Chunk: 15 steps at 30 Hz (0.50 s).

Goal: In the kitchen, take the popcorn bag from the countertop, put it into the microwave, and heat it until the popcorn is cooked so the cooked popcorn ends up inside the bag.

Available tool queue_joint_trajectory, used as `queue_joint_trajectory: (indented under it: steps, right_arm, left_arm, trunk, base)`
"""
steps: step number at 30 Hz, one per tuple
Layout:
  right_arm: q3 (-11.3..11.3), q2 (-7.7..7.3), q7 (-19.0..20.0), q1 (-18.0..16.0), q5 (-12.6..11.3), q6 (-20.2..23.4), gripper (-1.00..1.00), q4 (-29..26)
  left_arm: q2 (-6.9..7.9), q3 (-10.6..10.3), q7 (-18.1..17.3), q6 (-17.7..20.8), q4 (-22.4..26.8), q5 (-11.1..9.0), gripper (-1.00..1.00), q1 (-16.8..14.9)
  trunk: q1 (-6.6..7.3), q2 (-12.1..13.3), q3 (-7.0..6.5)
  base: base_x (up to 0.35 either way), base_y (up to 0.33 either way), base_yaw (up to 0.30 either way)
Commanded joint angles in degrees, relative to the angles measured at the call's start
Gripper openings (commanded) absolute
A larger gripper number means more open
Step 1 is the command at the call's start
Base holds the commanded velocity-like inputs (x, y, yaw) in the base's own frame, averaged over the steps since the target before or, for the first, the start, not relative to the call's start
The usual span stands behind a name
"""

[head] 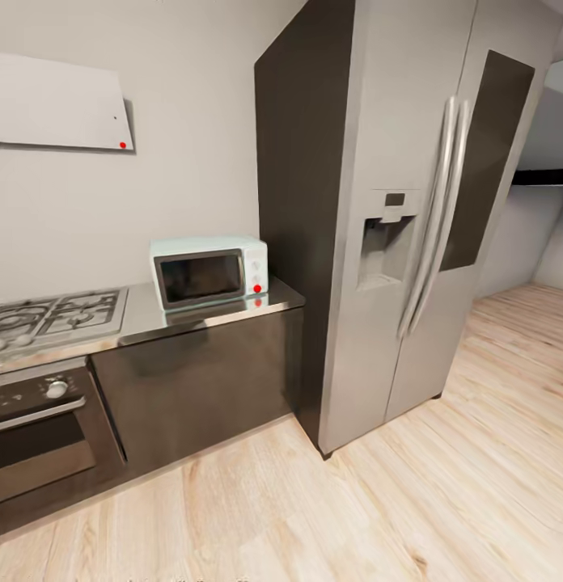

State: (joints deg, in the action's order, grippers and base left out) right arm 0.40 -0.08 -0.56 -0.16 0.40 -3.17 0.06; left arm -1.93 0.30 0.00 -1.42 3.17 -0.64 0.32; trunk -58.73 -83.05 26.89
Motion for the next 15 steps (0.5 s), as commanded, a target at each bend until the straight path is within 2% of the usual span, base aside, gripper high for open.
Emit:
queue_joint_trajectory:
  steps: [1, 10, 15]
  right_arm:
    - [0.0, 0.0, -0.1, 0.0, 0.0, -0.2, 1.0, 0.0]
    - [0.0, -0.01, -0.1, 0.0, 0.1, -0.2, 1.0, 0.0]
    - [0.0, -0.08, -0.1, 0.0, 0.1, -0.2, 1.0, 0.0]
  left_arm:
    - [-0.01, 0.0, 0.0, -0.1, 0.1, -0.1, 1.0, 0.0]
    - [0.04, 0.0, 0.0, -0.1, 0.0, -0.1, 1.0, 0.0]
    - [0.08, -0.1, -0.1, 0.0, 0.0, -3.0, 1.0, 0.0]
  trunk:
    - [0.0, 0.0, 0.04]
    - [0.0, 0.0, 0.04]
    - [0.0, 0.0, 0.04]
  base:
    - [0.0, 0.0, 0.268]
    - [0.0, 0.0, 0.268]
    - [0.0, 0.0, 0.268]
